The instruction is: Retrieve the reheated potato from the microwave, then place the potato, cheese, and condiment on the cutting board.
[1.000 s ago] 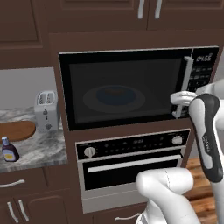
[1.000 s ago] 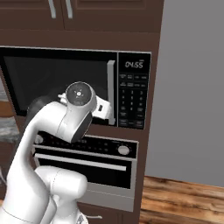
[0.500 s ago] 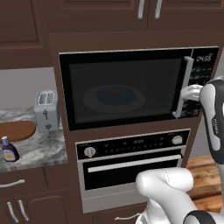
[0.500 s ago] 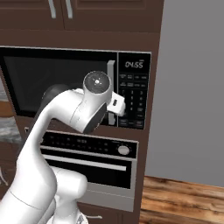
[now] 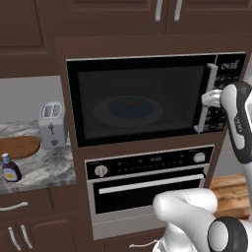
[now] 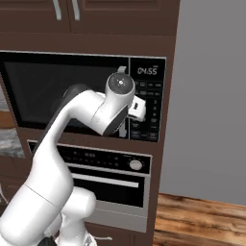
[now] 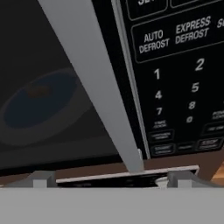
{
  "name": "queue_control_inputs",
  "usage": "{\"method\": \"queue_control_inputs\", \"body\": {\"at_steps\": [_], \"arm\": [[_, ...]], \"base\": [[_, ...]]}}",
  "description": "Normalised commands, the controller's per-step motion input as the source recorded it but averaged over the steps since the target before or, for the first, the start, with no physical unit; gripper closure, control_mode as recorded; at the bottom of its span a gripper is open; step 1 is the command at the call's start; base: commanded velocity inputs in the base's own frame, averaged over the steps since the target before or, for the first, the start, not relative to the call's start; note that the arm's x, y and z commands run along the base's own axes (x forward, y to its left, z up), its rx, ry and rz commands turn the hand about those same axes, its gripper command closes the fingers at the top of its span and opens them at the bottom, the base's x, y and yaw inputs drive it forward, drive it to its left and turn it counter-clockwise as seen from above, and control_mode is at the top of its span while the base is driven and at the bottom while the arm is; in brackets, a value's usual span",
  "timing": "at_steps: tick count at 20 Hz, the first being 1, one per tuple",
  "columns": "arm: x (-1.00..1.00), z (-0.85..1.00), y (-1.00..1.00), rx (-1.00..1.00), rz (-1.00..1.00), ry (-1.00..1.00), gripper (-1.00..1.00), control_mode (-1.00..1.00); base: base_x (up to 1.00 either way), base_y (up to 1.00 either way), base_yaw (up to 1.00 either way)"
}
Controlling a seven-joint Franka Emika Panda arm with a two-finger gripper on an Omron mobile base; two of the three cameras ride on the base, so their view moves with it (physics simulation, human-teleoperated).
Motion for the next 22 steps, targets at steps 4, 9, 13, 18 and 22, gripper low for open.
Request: {"method": "queue_control_inputs", "body": {"at_steps": [4, 9, 13, 18, 22], "arm": [[0.42, -0.08, -0.04, 0.00, 0.03, 0.00, -1.00, -1.00], [0.40, -0.15, 0.01, 0.00, 0.01, -0.02, -1.00, -1.00], [0.39, -0.19, -0.01, 0.00, 0.03, -0.02, -1.00, -1.00], [0.38, -0.19, -0.01, 0.00, 0.04, -0.01, -1.00, -1.00], [0.36, -0.18, 0.03, 0.00, 0.02, -0.01, -1.00, -1.00]], "base": [[0.00, 0.00, 0.00], [0.00, 0.00, 0.00], [0.00, 0.00, 0.00], [0.00, 0.00, 0.00], [0.00, 0.00, 0.00]]}}
